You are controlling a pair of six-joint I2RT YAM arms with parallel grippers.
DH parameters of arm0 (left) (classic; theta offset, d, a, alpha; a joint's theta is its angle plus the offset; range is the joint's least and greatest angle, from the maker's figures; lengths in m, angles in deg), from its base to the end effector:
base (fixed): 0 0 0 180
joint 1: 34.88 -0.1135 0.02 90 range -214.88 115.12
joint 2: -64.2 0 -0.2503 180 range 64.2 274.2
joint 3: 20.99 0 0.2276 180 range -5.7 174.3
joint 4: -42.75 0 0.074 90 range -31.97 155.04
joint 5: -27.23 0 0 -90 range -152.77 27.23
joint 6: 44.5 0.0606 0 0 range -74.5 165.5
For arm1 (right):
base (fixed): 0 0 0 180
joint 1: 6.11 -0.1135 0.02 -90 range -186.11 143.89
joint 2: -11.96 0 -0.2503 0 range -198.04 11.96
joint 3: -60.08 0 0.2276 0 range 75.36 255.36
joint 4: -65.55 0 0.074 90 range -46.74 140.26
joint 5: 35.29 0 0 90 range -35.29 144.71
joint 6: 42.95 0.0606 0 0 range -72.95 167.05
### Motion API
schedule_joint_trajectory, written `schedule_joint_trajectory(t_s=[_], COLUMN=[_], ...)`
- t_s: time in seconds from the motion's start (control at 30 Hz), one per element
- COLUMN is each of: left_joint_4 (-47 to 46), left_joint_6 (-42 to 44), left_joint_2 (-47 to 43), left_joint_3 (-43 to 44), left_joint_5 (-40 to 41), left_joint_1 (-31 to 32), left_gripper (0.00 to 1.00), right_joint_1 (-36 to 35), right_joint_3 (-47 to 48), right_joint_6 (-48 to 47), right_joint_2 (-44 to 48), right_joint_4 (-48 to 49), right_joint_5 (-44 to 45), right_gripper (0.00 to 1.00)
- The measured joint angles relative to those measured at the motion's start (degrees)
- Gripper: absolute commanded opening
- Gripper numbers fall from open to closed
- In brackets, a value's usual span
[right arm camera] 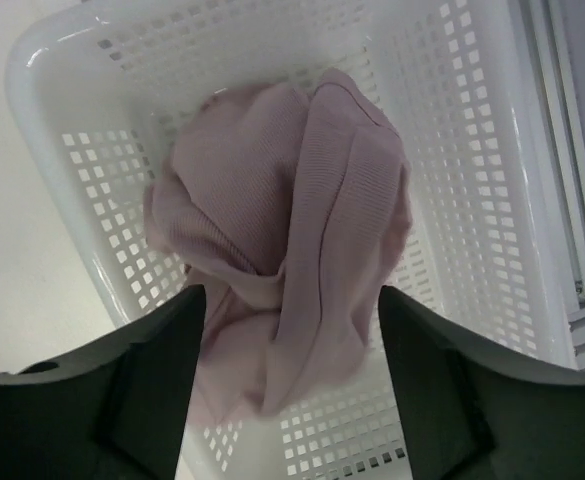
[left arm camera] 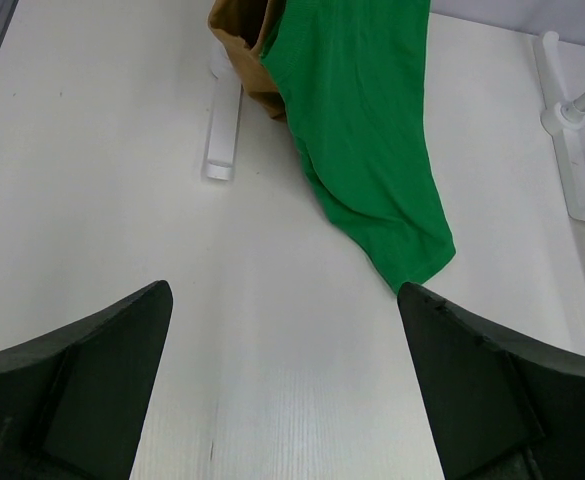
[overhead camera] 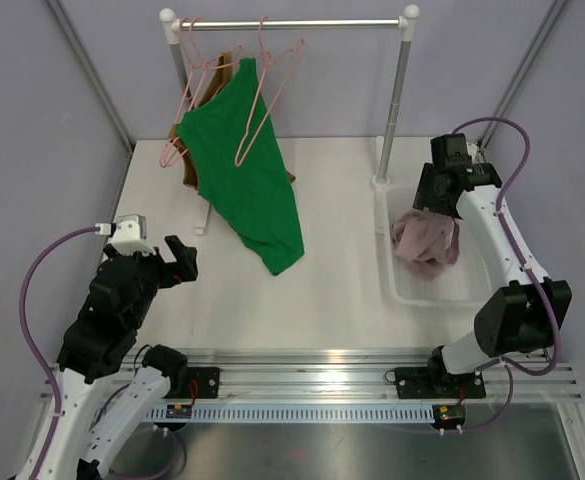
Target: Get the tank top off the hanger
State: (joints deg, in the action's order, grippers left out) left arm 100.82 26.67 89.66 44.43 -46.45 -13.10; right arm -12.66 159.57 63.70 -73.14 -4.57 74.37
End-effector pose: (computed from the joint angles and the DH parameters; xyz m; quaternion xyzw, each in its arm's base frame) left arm 0.0937 -0.0191 0.3262 -0.0627 0.8033 -0.0939 0.5848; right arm 0.2933 0.0132 0.3111 0.1330 0.9335 -0.1014 0.3172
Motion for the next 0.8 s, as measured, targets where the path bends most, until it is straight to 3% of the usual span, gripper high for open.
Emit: schedule_joint_trajectory(t_s=[0.03, 0.17, 0.33, 0.43, 0.6, 0.8], left_joint_4=[0.04, 1.90, 4.44, 4.35, 4.13, 6.32], left_joint_6=[0.00, 0.00, 0.24, 0.72, 2.08, 5.40], left_joint_2=[0.31, 3.72, 10.75, 15.34, 27.34, 44.74], left_joint_3=[0.04, 2.60, 12.87, 20.22, 34.53, 53.88], left_joint_5=[0.00, -0.11, -2.64, -4.68, -9.03, -9.01], left_joint_1=[0.00, 0.00, 0.00, 0.00, 0.00, -0.35], left_gripper=[0.99, 0.99, 0.99, 0.99, 0.99, 0.99], right_joint_1=[0.20, 0.28, 0.28, 0.37, 0.50, 0.50], right_joint_3=[0.00, 0.26, 2.64, -0.52, -11.43, -18.62], right_joint_6=[0.15, 0.07, 0.02, 0.26, 2.71, 7.39], right_joint_2=[-1.11, -1.62, 2.67, 10.64, 27.06, 32.46], right_joint_4=[0.35, 0.87, 0.44, 4.52, 14.05, 21.31], right_joint_5=[-0.35, -0.70, -3.72, -13.07, -35.98, -51.34], right_gripper=[0.99, 0.99, 0.99, 1.00, 0.99, 0.97])
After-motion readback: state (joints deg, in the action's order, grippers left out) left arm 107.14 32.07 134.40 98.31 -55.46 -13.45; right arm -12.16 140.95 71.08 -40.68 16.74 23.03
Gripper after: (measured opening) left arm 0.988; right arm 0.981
